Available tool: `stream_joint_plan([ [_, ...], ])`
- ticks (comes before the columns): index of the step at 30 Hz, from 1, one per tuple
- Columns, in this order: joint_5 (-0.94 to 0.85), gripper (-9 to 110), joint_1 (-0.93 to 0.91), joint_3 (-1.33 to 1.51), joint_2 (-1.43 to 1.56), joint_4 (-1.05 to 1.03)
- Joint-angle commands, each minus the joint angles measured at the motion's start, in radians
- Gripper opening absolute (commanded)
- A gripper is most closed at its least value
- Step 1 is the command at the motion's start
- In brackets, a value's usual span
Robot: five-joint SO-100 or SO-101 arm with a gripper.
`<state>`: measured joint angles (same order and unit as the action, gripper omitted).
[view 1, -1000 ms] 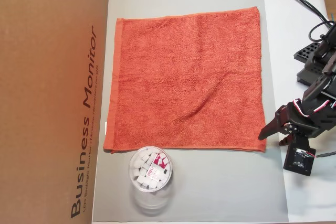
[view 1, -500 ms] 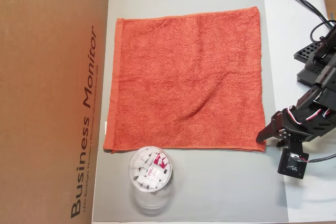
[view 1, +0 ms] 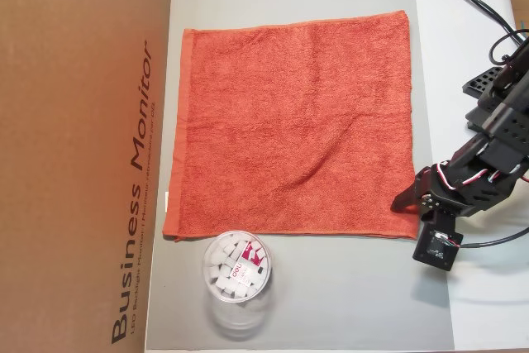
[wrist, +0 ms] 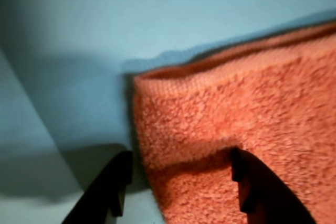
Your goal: Fold the blanket.
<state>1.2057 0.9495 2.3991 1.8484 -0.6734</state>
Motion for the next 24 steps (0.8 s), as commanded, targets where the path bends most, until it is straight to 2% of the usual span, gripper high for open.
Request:
stream_joint_plan([
  [1,0.009,19,-0.009,-0.043,-0.009,0.031],
  [10,0.011,19,0.003,-0.021,-0.092,0.232],
  [24,0.012,19,-0.049,-0.017,-0.121,0.222],
])
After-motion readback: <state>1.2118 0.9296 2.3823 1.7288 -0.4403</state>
